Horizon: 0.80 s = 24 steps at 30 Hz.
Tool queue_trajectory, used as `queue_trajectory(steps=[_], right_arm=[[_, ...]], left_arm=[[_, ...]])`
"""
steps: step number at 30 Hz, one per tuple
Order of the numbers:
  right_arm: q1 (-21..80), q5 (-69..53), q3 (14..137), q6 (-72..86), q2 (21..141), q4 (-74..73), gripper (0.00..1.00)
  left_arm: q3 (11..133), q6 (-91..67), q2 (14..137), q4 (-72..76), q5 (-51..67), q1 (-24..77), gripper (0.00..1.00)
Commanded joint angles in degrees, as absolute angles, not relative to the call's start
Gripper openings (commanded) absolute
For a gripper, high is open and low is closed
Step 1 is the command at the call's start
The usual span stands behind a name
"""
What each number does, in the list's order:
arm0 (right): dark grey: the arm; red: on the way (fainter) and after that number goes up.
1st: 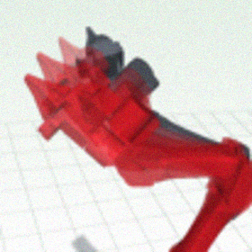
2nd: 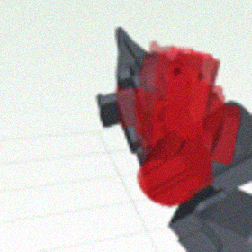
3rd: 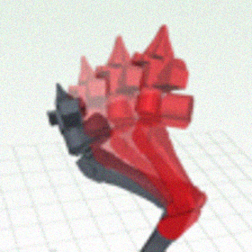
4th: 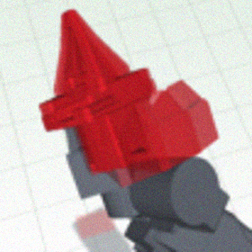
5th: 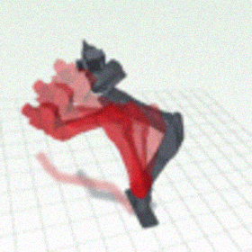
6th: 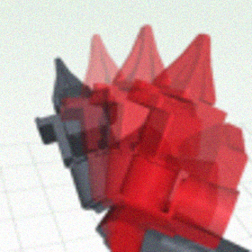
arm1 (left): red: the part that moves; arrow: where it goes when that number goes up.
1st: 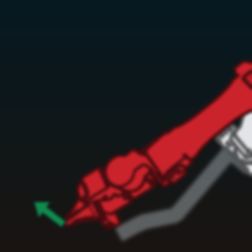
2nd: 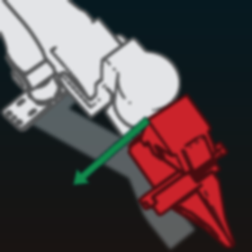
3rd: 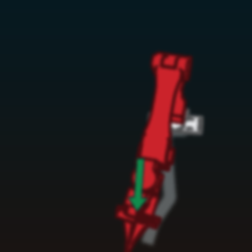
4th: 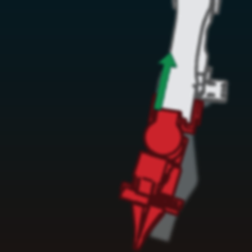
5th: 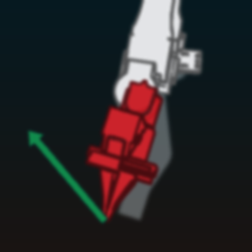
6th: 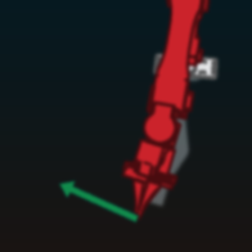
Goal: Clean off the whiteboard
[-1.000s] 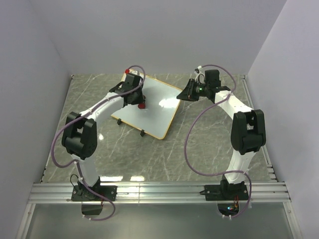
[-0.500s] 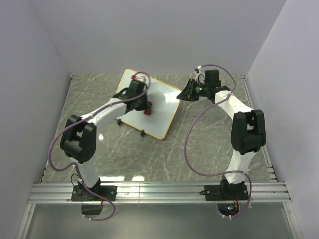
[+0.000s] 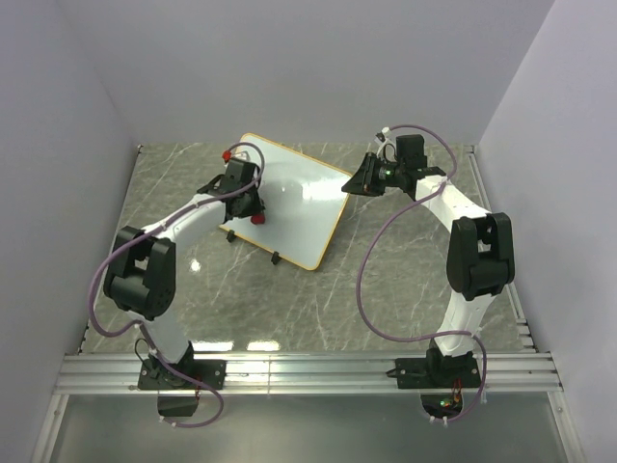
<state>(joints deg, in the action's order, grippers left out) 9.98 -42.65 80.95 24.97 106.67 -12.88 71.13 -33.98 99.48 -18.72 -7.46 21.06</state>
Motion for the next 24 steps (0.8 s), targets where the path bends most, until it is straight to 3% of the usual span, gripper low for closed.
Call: queue_trajectory(steps=[1, 13, 24], right_arm=[[10.4, -38.1, 81.2, 22.7, 105.7, -15.9, 0.0], [10.5, -37.5, 80.4, 22.1, 104.8, -15.9, 0.0], [10.4, -37.7, 80.5, 21.1, 104.4, -17.1, 0.0]], left_arm=[[73.6, -34.8, 102.1, -19.0, -4.7, 26.6, 0.0], [70.1, -36.7, 99.5, -18.5, -4.5, 29.9, 0.0], [68.7, -33.7, 97.4, -19.3, -5.5, 11.3, 0.0]])
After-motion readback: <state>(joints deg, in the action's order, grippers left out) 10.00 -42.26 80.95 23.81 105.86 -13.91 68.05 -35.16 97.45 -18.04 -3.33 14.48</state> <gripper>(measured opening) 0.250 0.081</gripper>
